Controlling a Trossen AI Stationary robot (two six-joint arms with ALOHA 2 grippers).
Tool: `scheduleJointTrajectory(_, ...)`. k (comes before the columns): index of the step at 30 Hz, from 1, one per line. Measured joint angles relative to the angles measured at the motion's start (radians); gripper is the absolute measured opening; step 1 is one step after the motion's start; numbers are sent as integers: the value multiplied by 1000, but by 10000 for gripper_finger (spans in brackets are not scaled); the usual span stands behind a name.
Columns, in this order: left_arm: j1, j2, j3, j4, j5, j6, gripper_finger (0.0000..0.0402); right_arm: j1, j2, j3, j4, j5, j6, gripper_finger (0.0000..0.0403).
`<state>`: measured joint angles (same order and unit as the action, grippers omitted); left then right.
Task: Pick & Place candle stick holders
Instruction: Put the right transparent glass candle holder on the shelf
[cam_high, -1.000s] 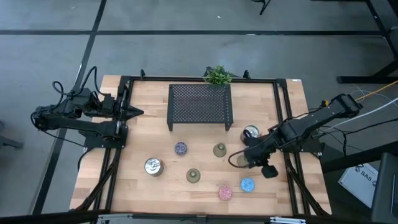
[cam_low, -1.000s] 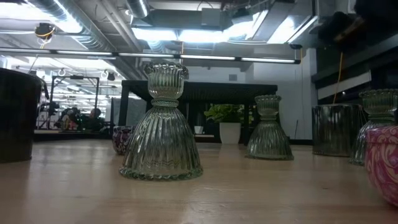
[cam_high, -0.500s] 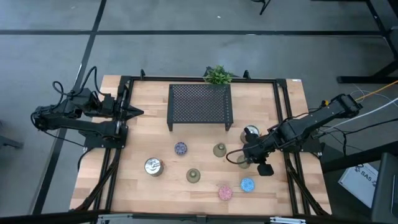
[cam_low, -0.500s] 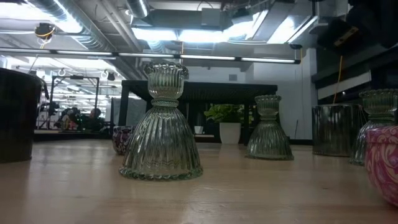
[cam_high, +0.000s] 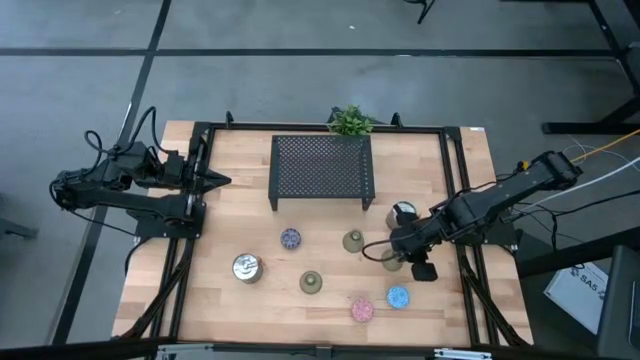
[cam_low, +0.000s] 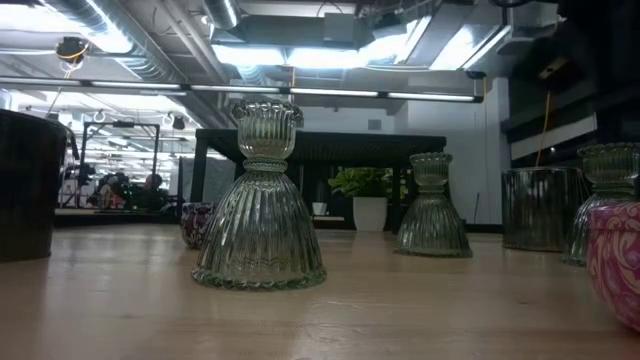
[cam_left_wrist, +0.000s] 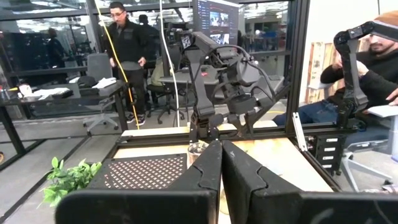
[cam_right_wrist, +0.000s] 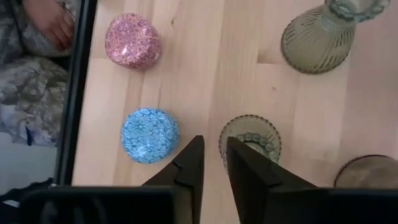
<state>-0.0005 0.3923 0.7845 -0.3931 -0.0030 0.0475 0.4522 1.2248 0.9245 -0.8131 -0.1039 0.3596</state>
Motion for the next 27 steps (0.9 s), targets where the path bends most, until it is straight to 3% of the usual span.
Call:
scheduleJointTrajectory(9, 0, 0, 0, 0, 0, 0, 6, 0, 82, 0, -30, 0, -9, 120)
scheduleJointTrajectory(27, 0, 0, 0, 0, 0, 0, 8, 0, 190, 0, -51, 8, -9, 119)
